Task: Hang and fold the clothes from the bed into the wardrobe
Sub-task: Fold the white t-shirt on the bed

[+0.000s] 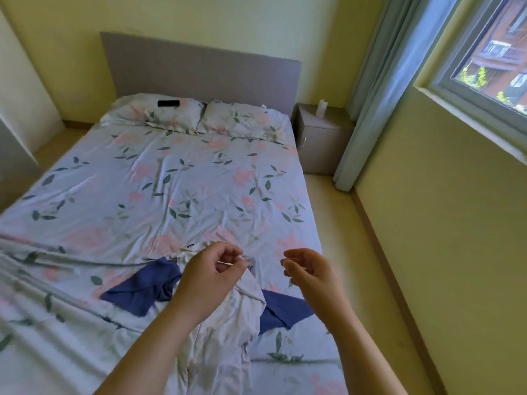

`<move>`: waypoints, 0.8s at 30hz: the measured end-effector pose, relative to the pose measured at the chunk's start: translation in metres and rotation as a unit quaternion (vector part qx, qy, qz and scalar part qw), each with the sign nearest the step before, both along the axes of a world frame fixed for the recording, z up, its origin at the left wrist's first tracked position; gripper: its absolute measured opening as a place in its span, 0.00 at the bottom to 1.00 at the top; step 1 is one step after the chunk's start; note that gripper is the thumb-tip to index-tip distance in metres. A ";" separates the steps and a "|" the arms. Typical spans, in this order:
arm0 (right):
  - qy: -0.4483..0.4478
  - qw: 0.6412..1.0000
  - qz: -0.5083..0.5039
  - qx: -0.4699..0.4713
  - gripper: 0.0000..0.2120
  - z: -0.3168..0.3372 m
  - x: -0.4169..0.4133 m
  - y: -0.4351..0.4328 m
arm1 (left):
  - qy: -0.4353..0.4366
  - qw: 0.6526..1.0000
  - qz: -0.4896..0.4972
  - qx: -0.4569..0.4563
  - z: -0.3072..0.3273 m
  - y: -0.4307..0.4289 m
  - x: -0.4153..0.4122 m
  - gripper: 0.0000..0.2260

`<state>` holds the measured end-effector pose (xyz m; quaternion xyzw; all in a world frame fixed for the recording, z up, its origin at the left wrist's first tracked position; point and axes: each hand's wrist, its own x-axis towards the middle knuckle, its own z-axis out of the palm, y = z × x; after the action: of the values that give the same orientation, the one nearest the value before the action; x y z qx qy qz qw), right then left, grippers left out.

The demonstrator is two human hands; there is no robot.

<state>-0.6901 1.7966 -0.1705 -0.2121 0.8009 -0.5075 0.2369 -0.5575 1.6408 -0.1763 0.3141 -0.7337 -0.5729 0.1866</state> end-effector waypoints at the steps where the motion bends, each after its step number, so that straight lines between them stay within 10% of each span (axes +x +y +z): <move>1: -0.001 1.000 0.018 0.000 0.07 -0.005 -0.010 -0.003 | -0.003 1.000 0.016 0.006 -0.003 0.001 -0.002 0.03; 24: 0.010 0.926 0.252 0.281 0.15 -0.270 -0.100 -0.115 | -0.214 0.962 0.151 0.080 -0.190 -0.042 -0.017 0.05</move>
<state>-0.7898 1.6819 -0.4408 -0.3364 0.8331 -0.1833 0.3990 -0.5747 1.5987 -0.3666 0.5504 -0.6526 -0.5140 0.0836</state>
